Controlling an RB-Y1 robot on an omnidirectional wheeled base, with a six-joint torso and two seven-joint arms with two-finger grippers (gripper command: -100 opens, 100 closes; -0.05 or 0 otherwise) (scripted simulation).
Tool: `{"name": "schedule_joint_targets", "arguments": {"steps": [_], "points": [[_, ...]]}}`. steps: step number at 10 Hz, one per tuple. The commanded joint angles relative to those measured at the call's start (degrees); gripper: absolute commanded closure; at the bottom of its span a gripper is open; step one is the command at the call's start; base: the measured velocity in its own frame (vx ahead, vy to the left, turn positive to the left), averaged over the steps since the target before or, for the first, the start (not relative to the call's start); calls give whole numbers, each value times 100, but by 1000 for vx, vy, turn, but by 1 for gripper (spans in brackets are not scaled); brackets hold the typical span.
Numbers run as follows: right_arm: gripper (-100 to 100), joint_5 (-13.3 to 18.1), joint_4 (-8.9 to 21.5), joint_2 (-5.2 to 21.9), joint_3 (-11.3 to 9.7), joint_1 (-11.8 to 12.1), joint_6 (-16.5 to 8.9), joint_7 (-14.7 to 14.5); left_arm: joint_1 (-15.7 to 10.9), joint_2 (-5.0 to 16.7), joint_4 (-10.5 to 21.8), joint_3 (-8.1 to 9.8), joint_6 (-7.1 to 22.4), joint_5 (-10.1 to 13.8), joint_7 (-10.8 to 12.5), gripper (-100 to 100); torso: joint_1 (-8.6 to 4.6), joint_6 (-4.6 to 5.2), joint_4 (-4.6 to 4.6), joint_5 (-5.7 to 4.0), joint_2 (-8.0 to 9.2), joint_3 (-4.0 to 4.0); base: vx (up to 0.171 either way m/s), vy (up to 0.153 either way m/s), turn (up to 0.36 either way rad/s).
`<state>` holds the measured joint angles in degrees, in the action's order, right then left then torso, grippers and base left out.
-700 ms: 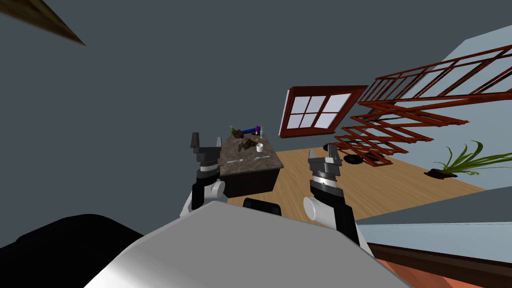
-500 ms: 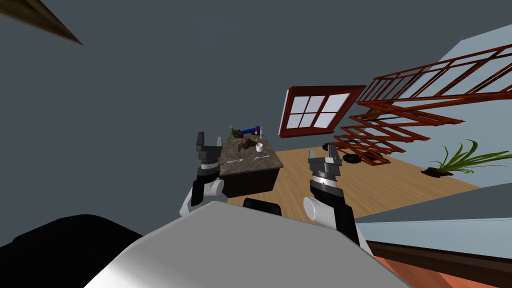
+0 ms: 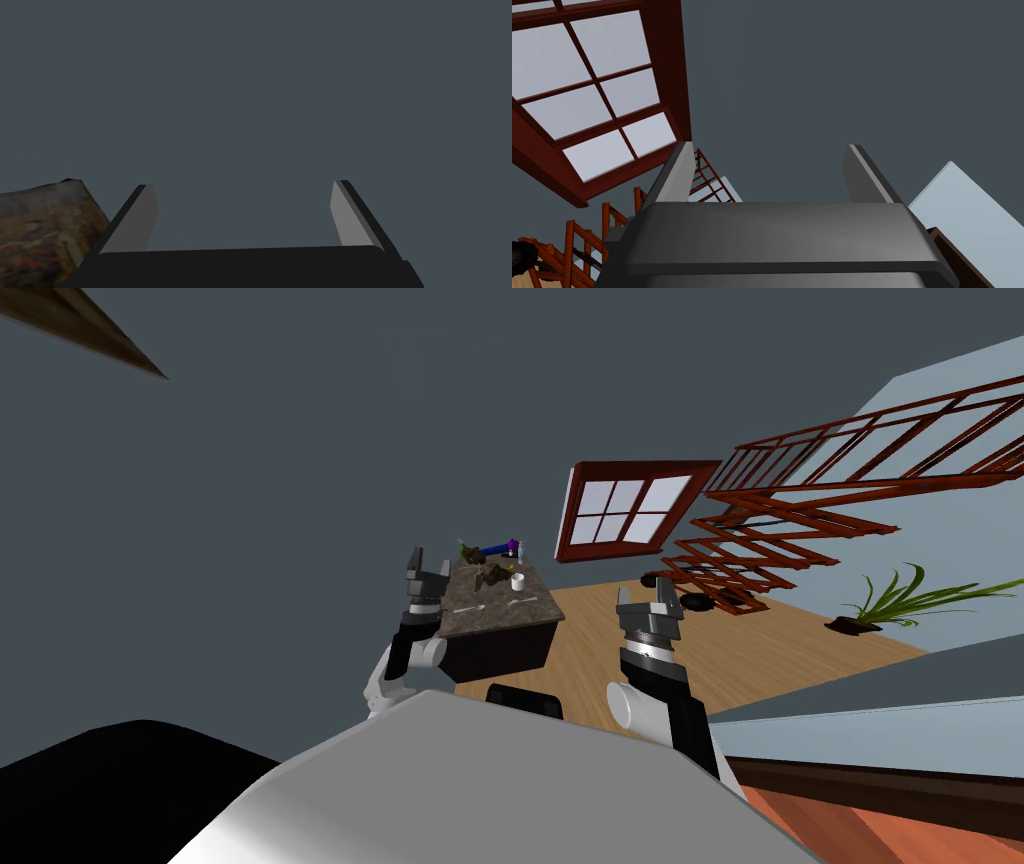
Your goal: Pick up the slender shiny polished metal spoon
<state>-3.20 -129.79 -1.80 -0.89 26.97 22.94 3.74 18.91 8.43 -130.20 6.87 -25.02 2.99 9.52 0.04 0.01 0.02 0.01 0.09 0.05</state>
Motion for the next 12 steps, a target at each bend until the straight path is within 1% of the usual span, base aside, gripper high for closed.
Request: {"name": "schedule_joint_targets", "arguments": {"steps": [1,2,3,4,5,6,7,8,9,10,11,12], "points": [[0,0,0,0,0,0,0,0,-124,93,77,88,272,44,59,-100,0,0,0,0,0,0,-25,5,-29],[0,0,0,0,0,0,0,0,-303,205,186,174,467,91,126,-100,0,-1,0,0,-2,-1,-23,10,-39],[0,0,0,0,0,0,0,0,-303,205,186,174,572,91,126,-100,2,-1,-1,0,-2,-1,-17,8,-29],[0,0,0,0,0,0,0,0,-492,316,303,263,788,143,198,-100,0,-2,0,0,-3,-1,-22,3,-49],[0,0,0,0,0,0,0,0,-492,316,303,263,896,143,198,-100,-1,0,-1,0,-3,-2,-19,2,-30],[0,0,0,0,0,0,0,0,-687,424,429,353,1076,200,276,-100,-2,-2,-1,0,-3,-1,-23,4,-50],[0,0,0,0,0,0,0,0,-687,424,429,353,1241,200,276,-100,0,0,0,0,-3,-2,-19,8,-30],[0,0,0,0,0,0,0,0,-888,530,561,442,1429,262,358,-100,0,-2,-1,0,-3,-2,-22,10,-48],[0,0,0,0,0,0,0,0,-888,530,561,442,1585,262,358,-100,2,-1,-1,0,-3,-2,-20,8,-40],[0,0,0,0,0,0,0,0,-1092,634,701,529,1764,329,445,-100,0,-2,0,0,-3,-1,-21,6,-64],[0,0,0,0,0,0,0,0,-1092,634,701,529,1952,329,445,-100,0,0,-1,0,-4,-2,-17,8,-32],[0,0,0,0,0,1,0,0,-1297,736,849,614,2153,401,536,-100,0,-2,-1,0,-5,-2,-24,7,-55]]}}
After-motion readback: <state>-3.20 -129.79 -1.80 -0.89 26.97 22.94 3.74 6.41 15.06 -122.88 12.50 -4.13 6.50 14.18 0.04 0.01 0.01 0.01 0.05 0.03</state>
